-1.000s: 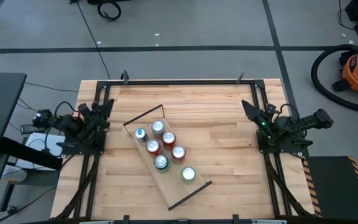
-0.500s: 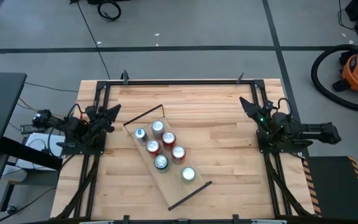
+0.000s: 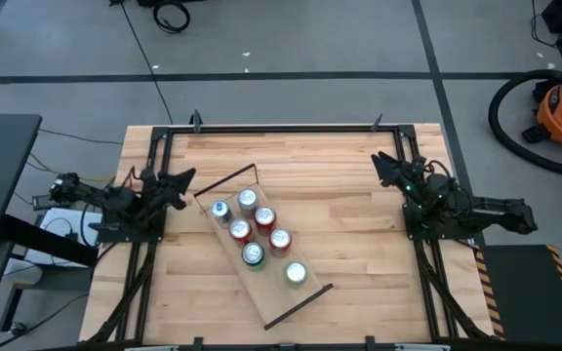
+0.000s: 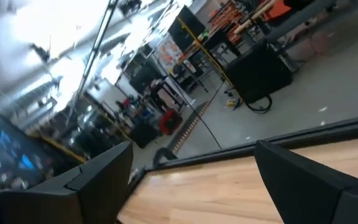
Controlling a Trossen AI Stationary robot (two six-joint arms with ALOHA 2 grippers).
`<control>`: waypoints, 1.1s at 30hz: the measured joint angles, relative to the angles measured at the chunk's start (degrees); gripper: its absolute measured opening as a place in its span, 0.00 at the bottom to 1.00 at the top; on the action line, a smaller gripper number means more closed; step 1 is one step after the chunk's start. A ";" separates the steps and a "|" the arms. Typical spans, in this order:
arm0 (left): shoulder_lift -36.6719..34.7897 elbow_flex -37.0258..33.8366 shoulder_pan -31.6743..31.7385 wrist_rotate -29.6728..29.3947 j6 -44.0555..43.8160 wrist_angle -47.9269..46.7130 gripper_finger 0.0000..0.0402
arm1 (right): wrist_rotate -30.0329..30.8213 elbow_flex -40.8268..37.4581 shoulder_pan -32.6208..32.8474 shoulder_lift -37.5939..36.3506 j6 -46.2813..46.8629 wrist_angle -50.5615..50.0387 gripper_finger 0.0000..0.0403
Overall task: Place canned beverage on shelf
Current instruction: Return to Home Position
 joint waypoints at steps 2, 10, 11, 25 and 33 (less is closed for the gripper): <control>0.00 0.00 0.00 0.00 -1.99 -2.62 0.01 | -0.93 0.00 0.02 0.00 -4.22 -0.78 0.86; 0.02 0.00 0.00 -0.02 9.48 -7.86 0.05 | -1.31 0.00 0.02 0.13 -27.98 -2.70 0.86; 0.02 0.00 0.00 -0.02 11.72 -7.94 0.06 | -1.31 0.00 0.02 0.13 -29.04 -2.67 0.86; 0.02 -0.02 0.00 -0.04 15.87 -7.88 0.06 | -1.31 0.00 0.02 0.15 -29.30 -2.61 0.86; 0.02 -0.02 0.00 -0.04 15.80 -7.84 0.06 | -1.31 0.00 0.02 0.15 -29.31 -2.61 0.86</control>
